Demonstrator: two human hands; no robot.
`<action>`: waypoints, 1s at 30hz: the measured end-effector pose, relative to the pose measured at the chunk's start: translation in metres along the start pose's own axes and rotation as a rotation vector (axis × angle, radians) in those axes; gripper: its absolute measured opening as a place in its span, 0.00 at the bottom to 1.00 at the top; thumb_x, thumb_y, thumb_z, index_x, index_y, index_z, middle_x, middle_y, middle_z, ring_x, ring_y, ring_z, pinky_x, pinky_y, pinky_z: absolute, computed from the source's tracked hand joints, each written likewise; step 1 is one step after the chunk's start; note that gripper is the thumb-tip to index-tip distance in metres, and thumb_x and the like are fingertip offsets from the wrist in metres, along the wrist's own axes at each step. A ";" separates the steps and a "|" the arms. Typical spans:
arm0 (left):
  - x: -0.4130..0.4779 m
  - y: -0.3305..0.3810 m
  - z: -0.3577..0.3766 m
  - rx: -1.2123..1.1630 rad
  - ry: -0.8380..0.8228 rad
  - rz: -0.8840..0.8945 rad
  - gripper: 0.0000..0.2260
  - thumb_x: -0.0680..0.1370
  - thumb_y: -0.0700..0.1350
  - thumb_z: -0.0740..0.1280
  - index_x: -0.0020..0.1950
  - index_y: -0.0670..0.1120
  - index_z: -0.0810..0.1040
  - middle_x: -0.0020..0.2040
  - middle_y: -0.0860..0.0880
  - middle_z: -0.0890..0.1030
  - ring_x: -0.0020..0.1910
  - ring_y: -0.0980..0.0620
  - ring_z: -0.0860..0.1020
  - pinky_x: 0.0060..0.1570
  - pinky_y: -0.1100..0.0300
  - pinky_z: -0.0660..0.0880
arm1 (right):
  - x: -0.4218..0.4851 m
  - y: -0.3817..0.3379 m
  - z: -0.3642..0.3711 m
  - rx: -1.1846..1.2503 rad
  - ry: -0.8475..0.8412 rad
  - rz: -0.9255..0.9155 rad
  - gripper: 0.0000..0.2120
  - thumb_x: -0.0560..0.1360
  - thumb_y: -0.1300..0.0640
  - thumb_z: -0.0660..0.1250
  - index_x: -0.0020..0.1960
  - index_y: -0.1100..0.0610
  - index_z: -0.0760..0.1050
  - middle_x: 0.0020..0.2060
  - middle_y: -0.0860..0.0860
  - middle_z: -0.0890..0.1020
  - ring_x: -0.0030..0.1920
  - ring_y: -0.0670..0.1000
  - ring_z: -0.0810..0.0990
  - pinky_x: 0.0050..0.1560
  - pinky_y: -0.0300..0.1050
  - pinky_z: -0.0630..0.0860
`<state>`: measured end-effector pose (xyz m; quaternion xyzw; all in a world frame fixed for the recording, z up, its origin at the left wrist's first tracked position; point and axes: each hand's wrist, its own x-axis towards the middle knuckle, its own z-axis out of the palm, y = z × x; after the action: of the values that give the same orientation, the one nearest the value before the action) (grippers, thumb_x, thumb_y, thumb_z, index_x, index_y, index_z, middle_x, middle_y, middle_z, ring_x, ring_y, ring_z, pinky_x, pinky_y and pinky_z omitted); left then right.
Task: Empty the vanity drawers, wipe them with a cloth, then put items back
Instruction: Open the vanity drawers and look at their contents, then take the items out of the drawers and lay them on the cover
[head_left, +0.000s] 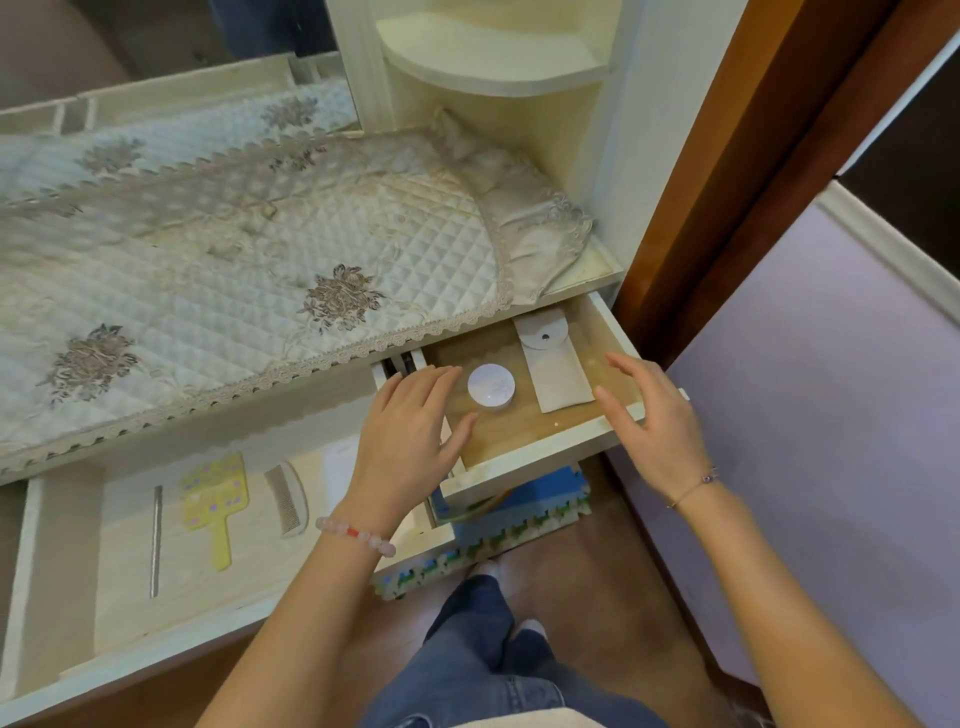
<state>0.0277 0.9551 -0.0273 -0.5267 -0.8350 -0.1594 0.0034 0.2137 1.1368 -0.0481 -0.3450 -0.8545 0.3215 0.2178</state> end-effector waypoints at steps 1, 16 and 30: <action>-0.001 -0.001 -0.001 -0.001 -0.002 -0.006 0.21 0.78 0.54 0.60 0.68 0.45 0.70 0.64 0.48 0.75 0.65 0.49 0.71 0.67 0.51 0.63 | 0.000 -0.001 0.001 -0.035 -0.006 -0.023 0.23 0.76 0.38 0.55 0.68 0.46 0.65 0.63 0.44 0.72 0.62 0.43 0.69 0.57 0.40 0.66; 0.018 -0.017 0.017 -0.053 -0.072 0.017 0.20 0.77 0.52 0.63 0.66 0.44 0.72 0.61 0.48 0.77 0.62 0.48 0.73 0.65 0.50 0.65 | 0.029 -0.002 0.019 -0.186 -0.073 0.005 0.24 0.76 0.42 0.58 0.69 0.49 0.64 0.67 0.47 0.70 0.66 0.47 0.67 0.61 0.40 0.62; 0.054 0.003 0.055 -0.064 -0.034 -0.251 0.19 0.77 0.52 0.64 0.65 0.45 0.71 0.61 0.49 0.77 0.61 0.48 0.74 0.63 0.51 0.67 | 0.104 0.046 0.027 -0.144 -0.286 -0.100 0.22 0.77 0.48 0.61 0.69 0.53 0.66 0.65 0.49 0.71 0.66 0.49 0.68 0.62 0.39 0.63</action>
<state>0.0152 1.0183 -0.0697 -0.4205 -0.8887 -0.1763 -0.0474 0.1486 1.2275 -0.0838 -0.2674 -0.9137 0.2940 0.0847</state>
